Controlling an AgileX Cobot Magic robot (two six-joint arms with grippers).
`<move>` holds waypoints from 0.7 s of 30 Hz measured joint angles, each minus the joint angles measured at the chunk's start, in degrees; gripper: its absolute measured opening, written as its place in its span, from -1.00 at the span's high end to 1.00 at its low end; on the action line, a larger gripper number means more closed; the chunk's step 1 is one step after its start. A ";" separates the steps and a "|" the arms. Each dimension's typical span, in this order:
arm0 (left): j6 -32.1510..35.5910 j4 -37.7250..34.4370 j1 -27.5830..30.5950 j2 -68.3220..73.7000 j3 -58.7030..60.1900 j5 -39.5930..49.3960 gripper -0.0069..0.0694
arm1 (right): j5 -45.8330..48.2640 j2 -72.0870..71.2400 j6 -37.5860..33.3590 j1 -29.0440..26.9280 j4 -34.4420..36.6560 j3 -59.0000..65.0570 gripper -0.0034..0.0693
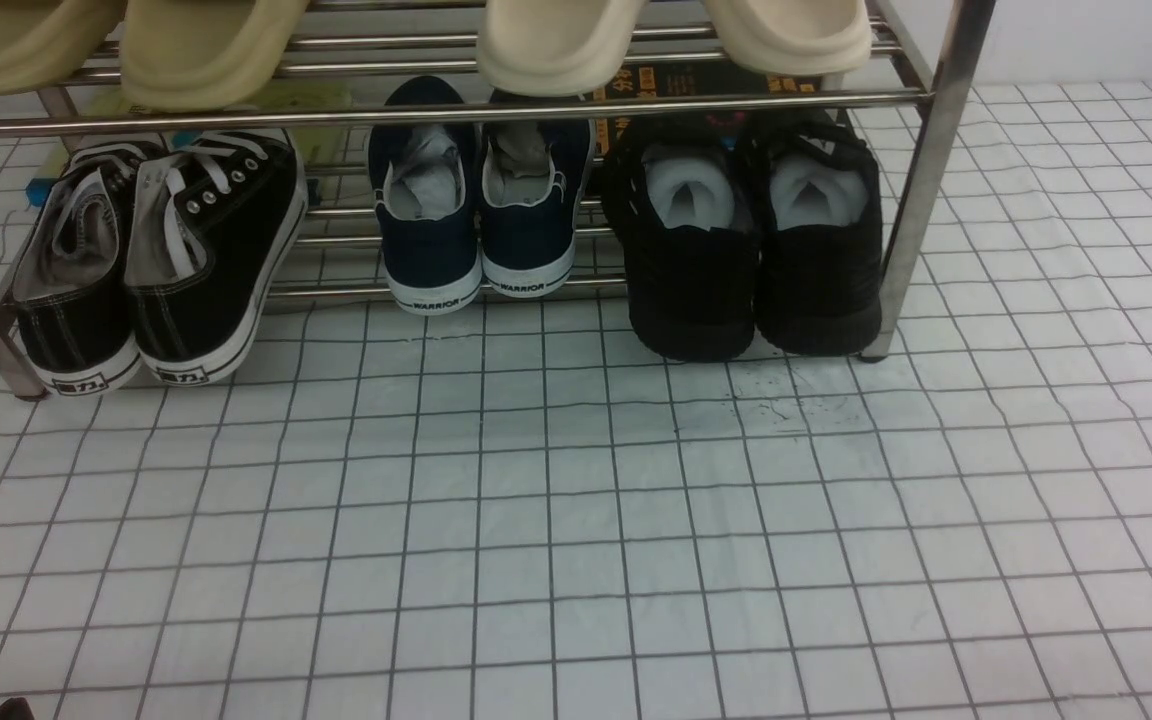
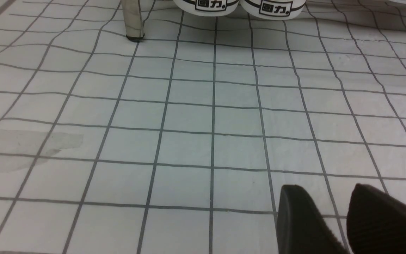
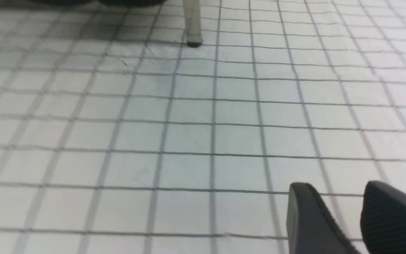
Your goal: Take the shoes off the shelf with your hand from the white checkered tablecloth.
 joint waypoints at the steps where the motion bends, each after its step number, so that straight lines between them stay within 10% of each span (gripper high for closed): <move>1: 0.00 0.00 0.00 0.00 0.00 0.00 0.19 | -0.17 0.00 2.76 0.00 4.35 0.12 0.25; 9: 0.00 0.00 0.00 0.00 0.00 0.00 0.19 | -1.85 0.00 15.03 0.00 25.74 0.56 0.25; 21: 0.00 0.00 0.00 0.00 0.00 0.00 0.19 | -6.64 2.43 6.60 0.00 22.56 -8.27 0.50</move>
